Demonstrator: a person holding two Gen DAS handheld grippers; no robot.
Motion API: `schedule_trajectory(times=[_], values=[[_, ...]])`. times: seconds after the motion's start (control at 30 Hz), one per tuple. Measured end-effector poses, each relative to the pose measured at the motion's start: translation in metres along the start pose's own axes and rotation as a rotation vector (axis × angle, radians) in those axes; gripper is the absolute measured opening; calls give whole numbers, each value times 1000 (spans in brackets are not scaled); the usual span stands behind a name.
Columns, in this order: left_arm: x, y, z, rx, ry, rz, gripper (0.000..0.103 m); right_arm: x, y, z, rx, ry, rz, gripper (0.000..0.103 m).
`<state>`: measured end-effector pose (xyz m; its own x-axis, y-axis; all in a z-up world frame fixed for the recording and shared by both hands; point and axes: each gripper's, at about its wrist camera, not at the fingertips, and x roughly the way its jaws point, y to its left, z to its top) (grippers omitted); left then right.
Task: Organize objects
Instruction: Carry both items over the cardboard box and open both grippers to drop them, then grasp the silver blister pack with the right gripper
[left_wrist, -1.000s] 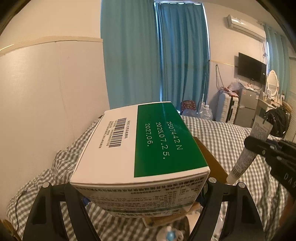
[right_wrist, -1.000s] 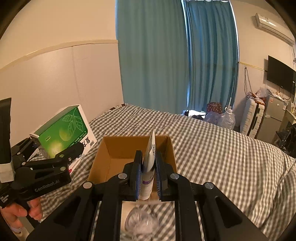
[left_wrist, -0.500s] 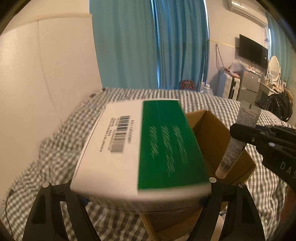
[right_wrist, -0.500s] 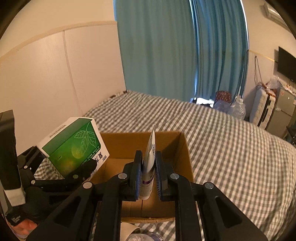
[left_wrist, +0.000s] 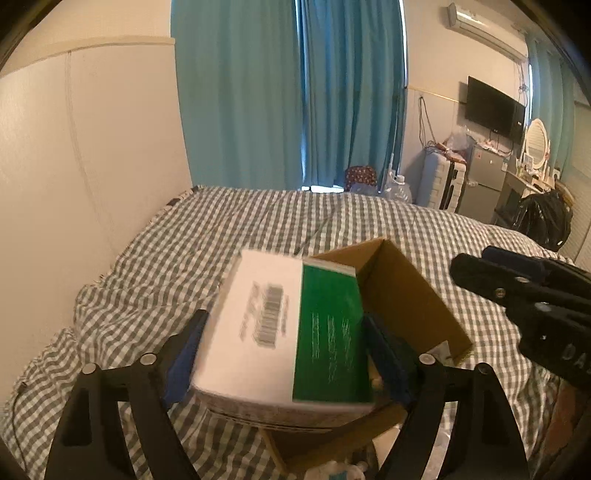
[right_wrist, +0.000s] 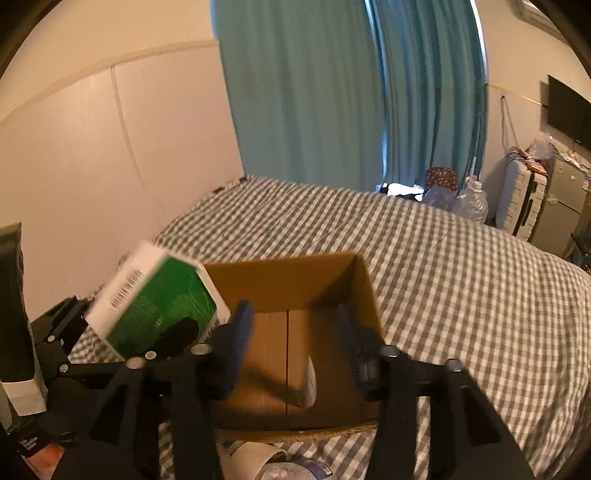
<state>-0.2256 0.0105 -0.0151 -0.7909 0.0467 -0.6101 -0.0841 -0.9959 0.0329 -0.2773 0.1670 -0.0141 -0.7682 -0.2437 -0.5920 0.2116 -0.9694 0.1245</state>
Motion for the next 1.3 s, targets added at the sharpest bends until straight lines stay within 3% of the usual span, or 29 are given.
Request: schedule_trajectory(times=[0.37,0.67,1.03,1.3], values=[[-78,-6,17,-23,-70,17,98,-107,-6,0,-34,-55,-72,53],[-123,-4,-11,-24,-67,26,99,-171,7,-35,-67,-35,-120,58],[-161,5,-68,-12,-68,25,103,-209,37,-87,-61,-34,-166,82],[-159,22,-106,-38,-29,29,103,-209,57,-131,-30,0,-162,85]])
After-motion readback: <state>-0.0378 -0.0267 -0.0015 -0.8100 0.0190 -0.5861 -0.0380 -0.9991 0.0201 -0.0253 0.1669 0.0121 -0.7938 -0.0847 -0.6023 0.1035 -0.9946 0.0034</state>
